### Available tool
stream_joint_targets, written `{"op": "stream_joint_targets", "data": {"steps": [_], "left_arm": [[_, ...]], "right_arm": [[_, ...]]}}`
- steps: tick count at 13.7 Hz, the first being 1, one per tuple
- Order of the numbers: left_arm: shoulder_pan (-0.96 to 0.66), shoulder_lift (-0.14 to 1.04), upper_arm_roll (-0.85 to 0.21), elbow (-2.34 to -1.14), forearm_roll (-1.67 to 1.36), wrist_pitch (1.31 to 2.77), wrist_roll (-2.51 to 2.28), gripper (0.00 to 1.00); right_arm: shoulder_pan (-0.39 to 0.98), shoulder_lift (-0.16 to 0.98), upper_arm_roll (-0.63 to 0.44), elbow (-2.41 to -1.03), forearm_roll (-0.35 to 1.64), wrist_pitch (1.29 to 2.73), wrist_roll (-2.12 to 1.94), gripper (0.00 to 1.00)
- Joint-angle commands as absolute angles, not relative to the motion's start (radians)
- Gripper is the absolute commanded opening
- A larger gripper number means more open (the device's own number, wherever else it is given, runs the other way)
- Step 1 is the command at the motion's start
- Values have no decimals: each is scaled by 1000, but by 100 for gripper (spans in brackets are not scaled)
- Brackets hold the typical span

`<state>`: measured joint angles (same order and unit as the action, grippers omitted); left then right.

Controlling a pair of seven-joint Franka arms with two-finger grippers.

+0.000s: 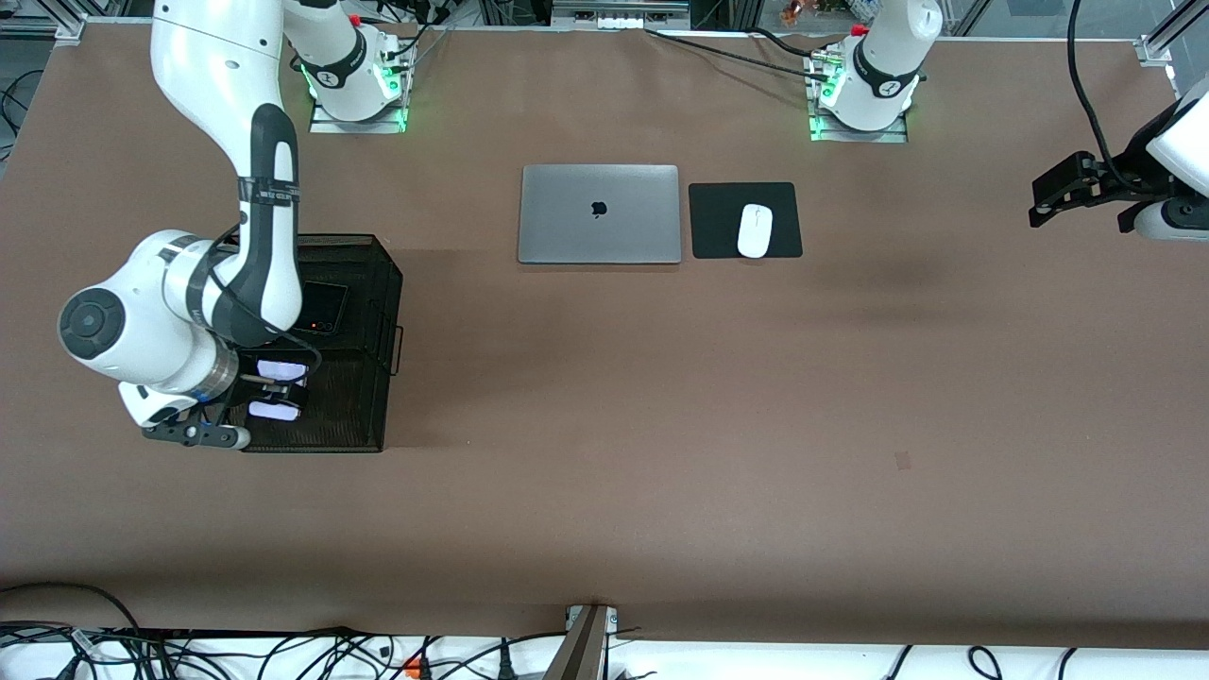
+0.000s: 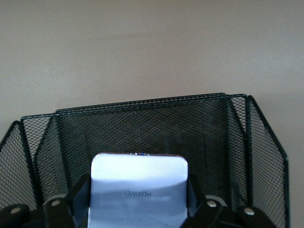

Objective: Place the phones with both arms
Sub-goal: 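Lower the white phone into the basket and open the right gripper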

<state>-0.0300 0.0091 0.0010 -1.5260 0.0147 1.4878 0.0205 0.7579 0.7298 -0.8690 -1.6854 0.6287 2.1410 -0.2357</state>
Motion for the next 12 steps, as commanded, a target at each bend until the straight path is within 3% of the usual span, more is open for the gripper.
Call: {"op": "stream_joint_targets", "data": {"steps": [1, 4, 5, 6, 8, 12], "left_arm": [[-25, 0, -2, -1536, 32, 1491, 32, 100], [-25, 2, 2, -1531, 28, 1503, 29, 100], [-25, 2, 2, -1531, 28, 1503, 26, 100], [-25, 2, 2, -1529, 28, 1503, 26, 100], [-25, 2, 2, -1529, 28, 1505, 25, 100], [-25, 2, 2, -1528, 29, 1506, 25, 100]], "right_arm": [[765, 718, -856, -1732, 675, 2190, -299, 7], [765, 726, -848, -1756, 689, 2226, -302, 12], [765, 732, -848, -1758, 689, 2227, -302, 20], [764, 732, -848, -1758, 689, 2227, -302, 30], [761, 732, -848, -1758, 693, 2227, -302, 68], [761, 720, -854, -1747, 732, 2218, -302, 99]]}}
